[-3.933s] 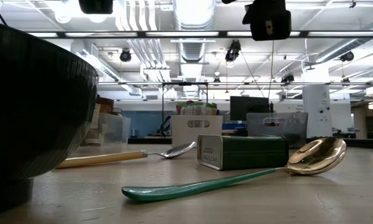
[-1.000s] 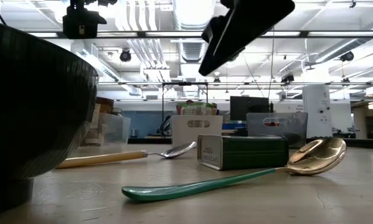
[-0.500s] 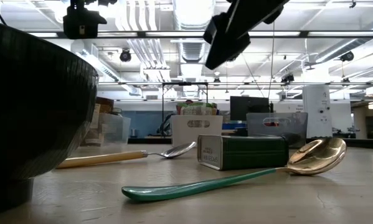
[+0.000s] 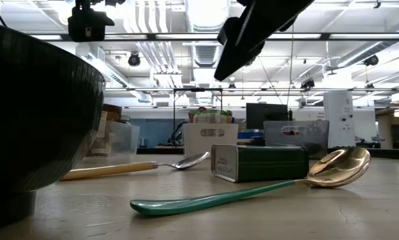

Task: Pick & Place Food Item
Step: Put the green seasoning can into the transparent bin

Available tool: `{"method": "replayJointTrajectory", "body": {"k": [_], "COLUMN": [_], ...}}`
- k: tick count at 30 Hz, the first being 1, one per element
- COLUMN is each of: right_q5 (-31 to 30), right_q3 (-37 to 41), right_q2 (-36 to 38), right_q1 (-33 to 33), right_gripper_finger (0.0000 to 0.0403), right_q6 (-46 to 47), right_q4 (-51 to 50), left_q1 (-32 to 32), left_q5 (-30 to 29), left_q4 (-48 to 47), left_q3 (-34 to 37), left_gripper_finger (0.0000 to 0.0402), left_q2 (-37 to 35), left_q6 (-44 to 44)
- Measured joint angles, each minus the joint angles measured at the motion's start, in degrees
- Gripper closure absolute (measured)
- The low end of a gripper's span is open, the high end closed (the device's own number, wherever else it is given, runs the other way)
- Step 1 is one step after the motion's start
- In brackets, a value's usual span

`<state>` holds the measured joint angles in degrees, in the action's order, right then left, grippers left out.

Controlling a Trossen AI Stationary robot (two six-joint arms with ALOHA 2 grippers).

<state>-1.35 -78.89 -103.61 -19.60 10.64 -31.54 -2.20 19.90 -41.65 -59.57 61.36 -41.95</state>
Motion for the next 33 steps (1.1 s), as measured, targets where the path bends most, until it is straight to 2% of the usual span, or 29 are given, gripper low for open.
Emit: {"method": "replayJointTrajectory", "body": {"k": [2,5,24,33], "right_q5": [-3.1,-4.1,-3.0,-3.2], "right_q3": [0.0,0.0,-0.1,-0.1], "right_q2": [0.0,0.0,-6.9,-8.6], "right_q1": [0.0,0.0,0.0,0.0], "right_gripper_finger": [0.0036,0.0037,0.0037,0.0037], "right_q6": [3.3,5.6,-8.6,-5.9], "right_q4": [-0.1,-0.2,-2.8,-8.8], "left_q1": [0.0,0.0,0.0,0.0], "left_q5": [0.0,0.0,-2.4,-2.4], "left_q4": [0.0,0.0,0.2,0.0], "left_q3": [0.0,0.0,0.0,0.0], "left_gripper_finger": [0.0144,0.0144,0.0144,0.0144], "left_q2": [0.0,0.0,0.0,0.0], "left_q6": [0.0,0.0,0.0,0.0]}}
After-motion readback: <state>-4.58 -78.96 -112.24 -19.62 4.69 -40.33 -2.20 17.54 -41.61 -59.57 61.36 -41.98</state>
